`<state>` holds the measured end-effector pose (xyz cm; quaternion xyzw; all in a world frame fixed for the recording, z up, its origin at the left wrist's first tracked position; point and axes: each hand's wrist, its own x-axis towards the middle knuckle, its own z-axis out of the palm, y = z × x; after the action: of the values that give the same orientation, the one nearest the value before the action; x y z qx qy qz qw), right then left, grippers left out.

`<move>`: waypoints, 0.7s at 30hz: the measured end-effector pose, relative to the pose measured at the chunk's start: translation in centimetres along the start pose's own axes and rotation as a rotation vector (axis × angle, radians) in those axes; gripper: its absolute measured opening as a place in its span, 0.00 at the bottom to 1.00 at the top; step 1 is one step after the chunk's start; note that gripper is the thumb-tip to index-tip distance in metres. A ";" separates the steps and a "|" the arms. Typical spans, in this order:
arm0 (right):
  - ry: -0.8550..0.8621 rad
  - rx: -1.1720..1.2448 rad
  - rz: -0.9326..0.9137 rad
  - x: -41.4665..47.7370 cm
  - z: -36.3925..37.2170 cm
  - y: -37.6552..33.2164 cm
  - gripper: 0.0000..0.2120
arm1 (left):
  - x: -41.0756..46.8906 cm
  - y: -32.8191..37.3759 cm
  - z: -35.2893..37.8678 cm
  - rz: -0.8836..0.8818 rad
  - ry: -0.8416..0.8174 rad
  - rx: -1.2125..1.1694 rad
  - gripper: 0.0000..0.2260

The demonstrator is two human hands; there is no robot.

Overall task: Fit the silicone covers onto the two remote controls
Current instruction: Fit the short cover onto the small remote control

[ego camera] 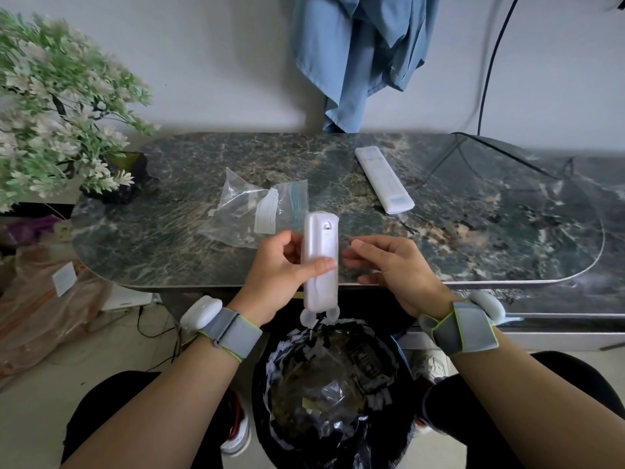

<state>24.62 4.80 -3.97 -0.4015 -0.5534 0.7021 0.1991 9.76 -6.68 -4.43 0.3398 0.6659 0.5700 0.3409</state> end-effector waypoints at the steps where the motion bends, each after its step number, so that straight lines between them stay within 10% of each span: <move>1: 0.005 -0.016 0.009 0.0 0.0 0.1 0.09 | 0.1 0.0 -0.1 -0.022 0.019 -0.034 0.18; 21: -0.258 0.106 0.223 -0.9 0.1 -0.5 0.08 | 0.8 1.7 -2.3 -0.208 0.054 -0.652 0.06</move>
<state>24.99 4.30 -3.16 -0.3561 -0.4886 0.7936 0.0681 7.51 -7.05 -2.55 0.1283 0.4885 0.7238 0.4702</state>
